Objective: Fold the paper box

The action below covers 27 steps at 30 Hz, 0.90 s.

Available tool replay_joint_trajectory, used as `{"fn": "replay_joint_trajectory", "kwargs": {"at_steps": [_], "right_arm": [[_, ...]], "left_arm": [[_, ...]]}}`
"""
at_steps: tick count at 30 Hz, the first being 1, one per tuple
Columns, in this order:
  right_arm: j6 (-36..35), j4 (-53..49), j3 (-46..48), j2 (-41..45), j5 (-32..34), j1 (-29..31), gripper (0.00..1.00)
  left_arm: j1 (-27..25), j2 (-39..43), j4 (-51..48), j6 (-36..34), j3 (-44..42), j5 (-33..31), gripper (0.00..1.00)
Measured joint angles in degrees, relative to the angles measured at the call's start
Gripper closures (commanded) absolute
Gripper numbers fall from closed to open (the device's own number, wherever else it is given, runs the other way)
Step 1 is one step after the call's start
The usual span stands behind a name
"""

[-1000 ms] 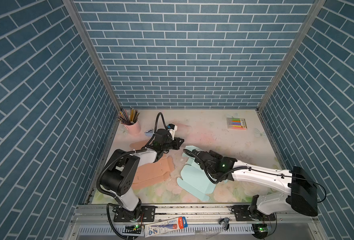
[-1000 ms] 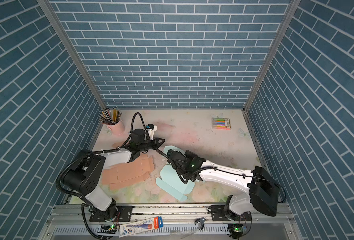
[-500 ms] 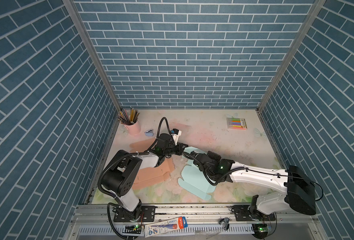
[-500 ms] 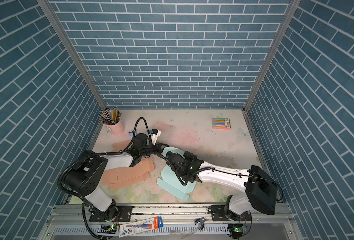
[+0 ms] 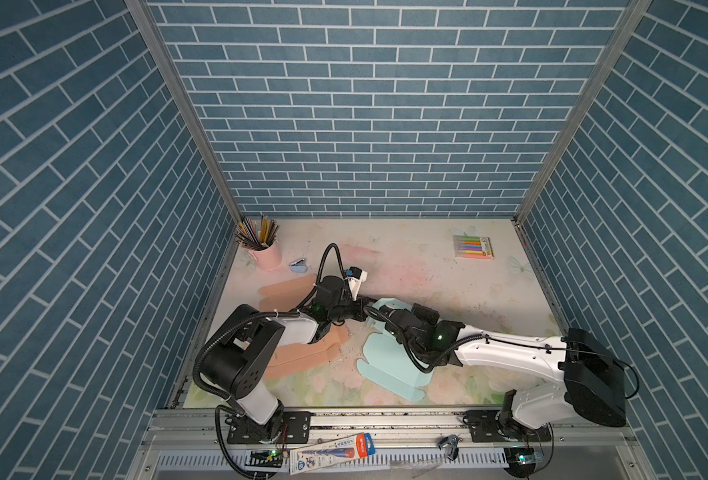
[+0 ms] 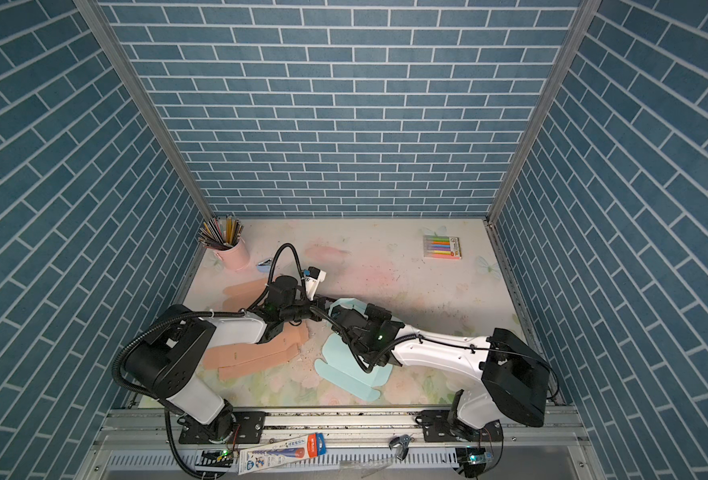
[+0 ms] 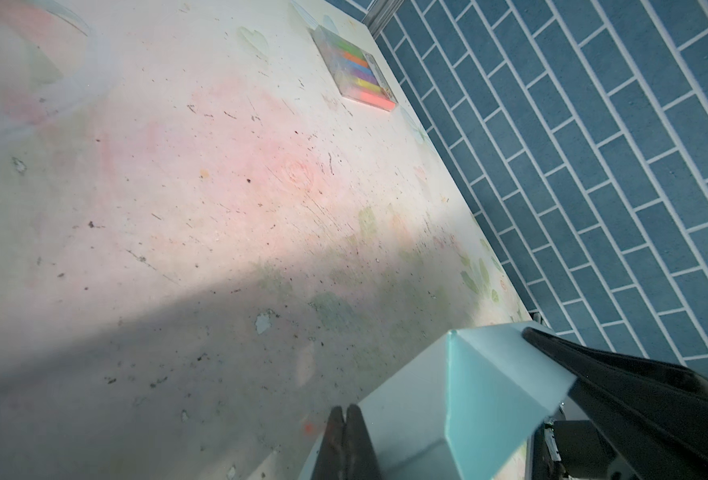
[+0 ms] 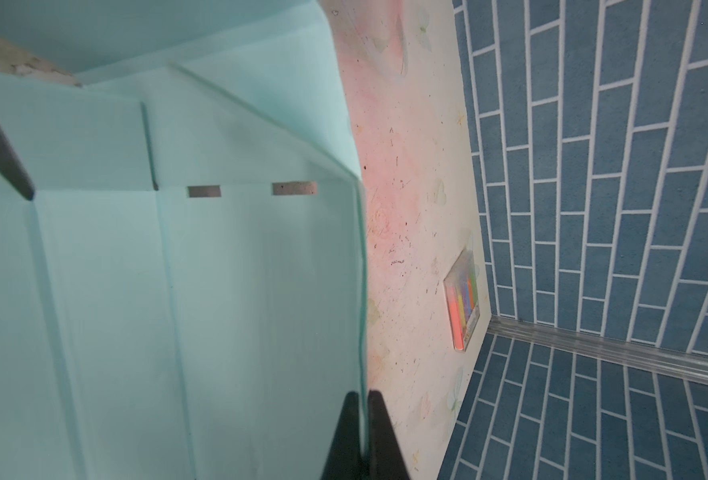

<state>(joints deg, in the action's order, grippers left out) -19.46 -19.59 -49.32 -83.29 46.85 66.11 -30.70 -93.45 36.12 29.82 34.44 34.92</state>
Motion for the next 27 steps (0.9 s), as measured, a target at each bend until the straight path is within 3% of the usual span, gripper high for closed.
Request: {"fn": "replay_joint_trajectory", "kwargs": {"at_steps": [19, 27], "right_arm": [[-3.2, 5.4, 2.9, -3.0, 2.0, 0.7, 1.0], [-5.5, 9.1, 5.5, -3.0, 6.9, 4.0, 1.0]], "left_arm": [[-1.9, 1.6, 3.7, 0.9, -4.5, 0.3, 1.0], [-3.0, 1.9, 7.2, 1.5, -7.9, 0.3, 1.0]]}}
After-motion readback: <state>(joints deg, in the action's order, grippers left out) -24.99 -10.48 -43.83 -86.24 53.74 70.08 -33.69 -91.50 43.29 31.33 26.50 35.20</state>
